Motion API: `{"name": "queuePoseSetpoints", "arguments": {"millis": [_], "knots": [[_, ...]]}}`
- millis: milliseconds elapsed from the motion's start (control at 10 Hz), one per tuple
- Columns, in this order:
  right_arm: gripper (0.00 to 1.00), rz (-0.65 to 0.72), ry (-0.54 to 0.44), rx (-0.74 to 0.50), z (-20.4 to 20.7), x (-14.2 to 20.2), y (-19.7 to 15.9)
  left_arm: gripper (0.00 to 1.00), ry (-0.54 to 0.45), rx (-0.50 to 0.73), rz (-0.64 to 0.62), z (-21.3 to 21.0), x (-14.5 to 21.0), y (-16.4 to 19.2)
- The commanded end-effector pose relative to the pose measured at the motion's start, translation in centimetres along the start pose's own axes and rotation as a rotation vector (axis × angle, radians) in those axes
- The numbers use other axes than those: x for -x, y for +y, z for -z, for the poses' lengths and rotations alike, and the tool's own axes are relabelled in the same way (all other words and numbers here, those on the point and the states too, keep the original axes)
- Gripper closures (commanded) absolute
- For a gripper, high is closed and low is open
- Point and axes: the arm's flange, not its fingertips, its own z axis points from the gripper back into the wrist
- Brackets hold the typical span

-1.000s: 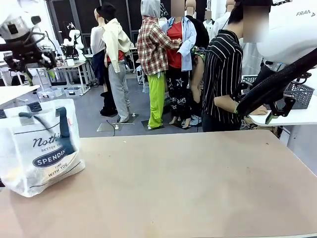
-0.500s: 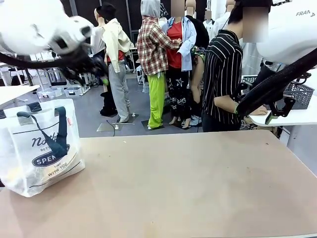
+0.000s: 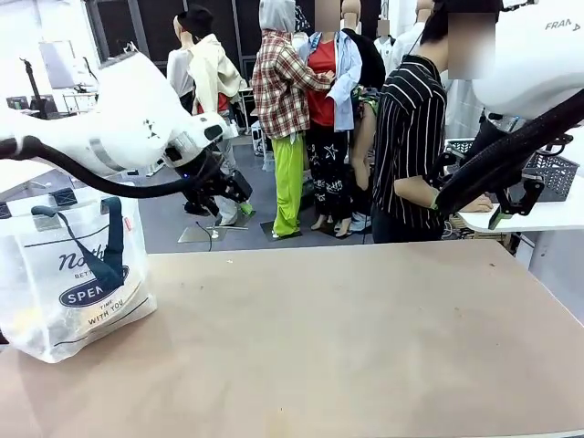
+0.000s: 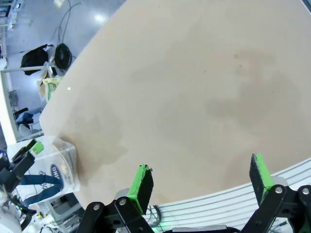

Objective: Transfer purchased items from the store into the shopping bag.
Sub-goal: Move the Reusable shopping bag to the right side of the table.

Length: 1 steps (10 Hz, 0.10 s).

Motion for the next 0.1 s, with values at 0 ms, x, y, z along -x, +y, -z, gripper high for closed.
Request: {"name": "queuePoseSetpoints", "arguments": {"millis": [0], "knots": [[0.0,-0.003,0.006,-0.004,-0.02,-0.14,0.0,0.08,-0.028,-0.042,-0.041,-1.5,0.51,-0.67]]}}
